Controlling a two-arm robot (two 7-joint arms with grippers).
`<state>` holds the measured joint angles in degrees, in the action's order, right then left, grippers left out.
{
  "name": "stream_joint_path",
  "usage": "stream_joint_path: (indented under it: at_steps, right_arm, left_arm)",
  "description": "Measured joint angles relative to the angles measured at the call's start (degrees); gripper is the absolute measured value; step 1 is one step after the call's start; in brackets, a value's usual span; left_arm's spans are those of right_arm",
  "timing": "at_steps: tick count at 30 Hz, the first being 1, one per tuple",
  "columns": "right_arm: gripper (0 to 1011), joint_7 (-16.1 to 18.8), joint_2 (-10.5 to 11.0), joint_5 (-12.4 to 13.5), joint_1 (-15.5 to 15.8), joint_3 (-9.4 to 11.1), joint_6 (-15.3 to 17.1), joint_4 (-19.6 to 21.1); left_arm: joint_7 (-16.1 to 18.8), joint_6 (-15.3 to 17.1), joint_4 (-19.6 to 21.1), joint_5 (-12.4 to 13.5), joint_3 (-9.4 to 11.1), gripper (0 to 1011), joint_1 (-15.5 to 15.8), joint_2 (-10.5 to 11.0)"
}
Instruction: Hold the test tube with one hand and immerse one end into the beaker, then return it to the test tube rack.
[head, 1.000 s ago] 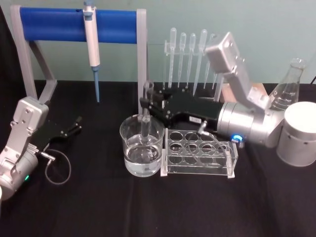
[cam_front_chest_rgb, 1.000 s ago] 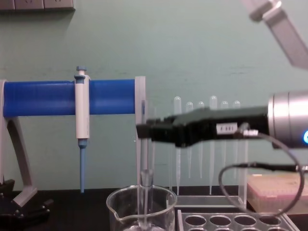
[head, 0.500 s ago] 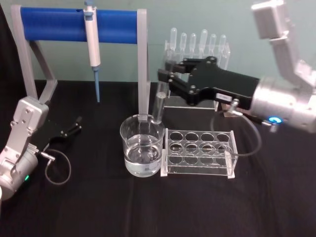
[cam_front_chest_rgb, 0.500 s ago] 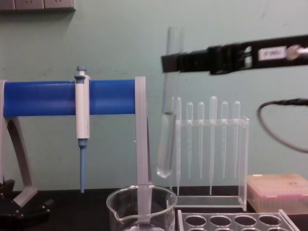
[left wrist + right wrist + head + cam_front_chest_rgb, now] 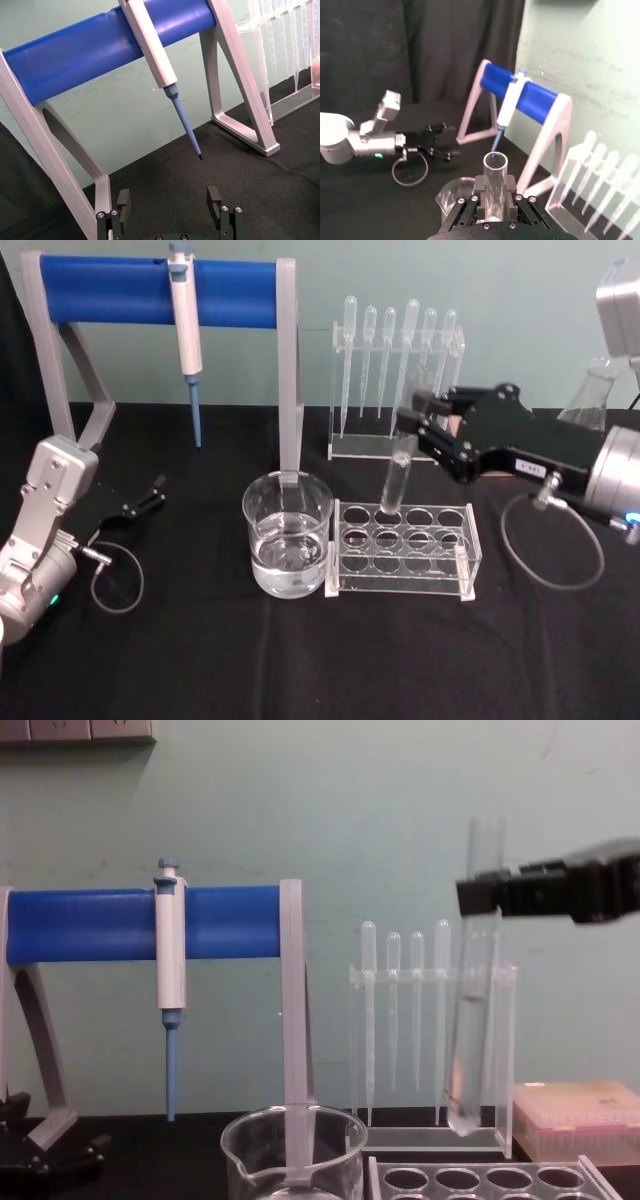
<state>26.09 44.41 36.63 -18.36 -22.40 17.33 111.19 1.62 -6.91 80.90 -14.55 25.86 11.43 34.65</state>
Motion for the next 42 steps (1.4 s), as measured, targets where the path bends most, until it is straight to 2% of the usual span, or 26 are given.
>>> stream_joint_path:
  at_steps: [9, 42]
  right_arm:
    - [234, -0.45, -0.25, -0.75, 2.01, -0.36, -1.8, -3.36]
    - [234, 0.94, -3.88, -4.47, 0.9, -3.69, -2.03, -8.58]
  left_arm:
    - [0.0, 0.0, 0.0, 0.0, 0.0, 1000, -0.01, 0.0]
    - [0.0, 0.0, 0.0, 0.0, 0.0, 1000, 0.0, 0.0]
